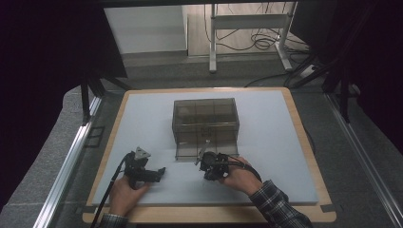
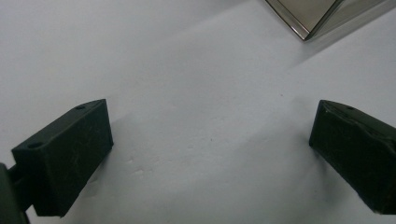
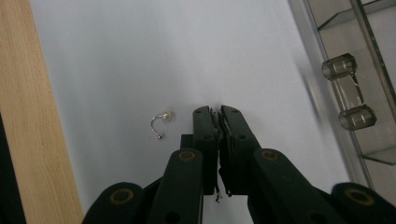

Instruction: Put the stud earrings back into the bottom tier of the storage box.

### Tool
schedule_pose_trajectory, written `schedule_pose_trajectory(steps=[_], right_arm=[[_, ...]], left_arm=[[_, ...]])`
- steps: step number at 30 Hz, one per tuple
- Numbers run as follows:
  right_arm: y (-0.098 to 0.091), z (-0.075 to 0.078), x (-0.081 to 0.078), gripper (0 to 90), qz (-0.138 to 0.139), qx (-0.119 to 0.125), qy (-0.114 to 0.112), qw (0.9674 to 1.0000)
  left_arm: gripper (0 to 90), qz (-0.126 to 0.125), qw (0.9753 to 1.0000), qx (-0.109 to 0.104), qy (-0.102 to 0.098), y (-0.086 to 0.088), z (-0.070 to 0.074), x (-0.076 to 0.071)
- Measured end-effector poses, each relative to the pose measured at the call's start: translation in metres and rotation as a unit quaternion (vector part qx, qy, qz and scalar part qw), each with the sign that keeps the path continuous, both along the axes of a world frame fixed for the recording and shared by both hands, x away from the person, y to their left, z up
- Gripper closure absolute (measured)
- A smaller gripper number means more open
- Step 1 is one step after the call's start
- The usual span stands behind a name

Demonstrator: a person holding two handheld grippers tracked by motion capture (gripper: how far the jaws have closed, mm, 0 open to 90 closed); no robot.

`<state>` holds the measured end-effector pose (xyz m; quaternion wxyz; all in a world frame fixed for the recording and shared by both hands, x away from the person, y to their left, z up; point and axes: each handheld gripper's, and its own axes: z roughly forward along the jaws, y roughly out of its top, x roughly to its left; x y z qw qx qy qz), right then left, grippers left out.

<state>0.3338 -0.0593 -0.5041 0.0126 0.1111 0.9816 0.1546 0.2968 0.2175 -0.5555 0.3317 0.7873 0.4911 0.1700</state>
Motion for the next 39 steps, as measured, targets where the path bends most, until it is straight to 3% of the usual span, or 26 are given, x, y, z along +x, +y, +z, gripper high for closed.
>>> schedule_pose_trajectory(steps=[11,17,30,39], right_arm=[[-0.005,0.003,0.01,84.2,-0.023,0.024,0.033,0.9989],[-0.007,0.01,0.011,84.2,-0.024,0.024,0.024,0.9991],[-0.019,0.025,0.023,84.0,-0.053,0.063,0.017,0.9965],[-0.027,0.038,0.035,83.9,-0.084,0.098,-0.015,0.9915]], left_arm=[[0.0,0.0,1.0,0.0,0.0,0.0,0.0,0.0],[0.0,0.0,1.0,0.0,0.0,0.0,0.0,0.0],[0.0,-0.001,1.0,0.002,-0.001,0.0,0.0,0.0],[0.0,-0.002,1.0,0.003,0.0,0.0,0.0,0.0]])
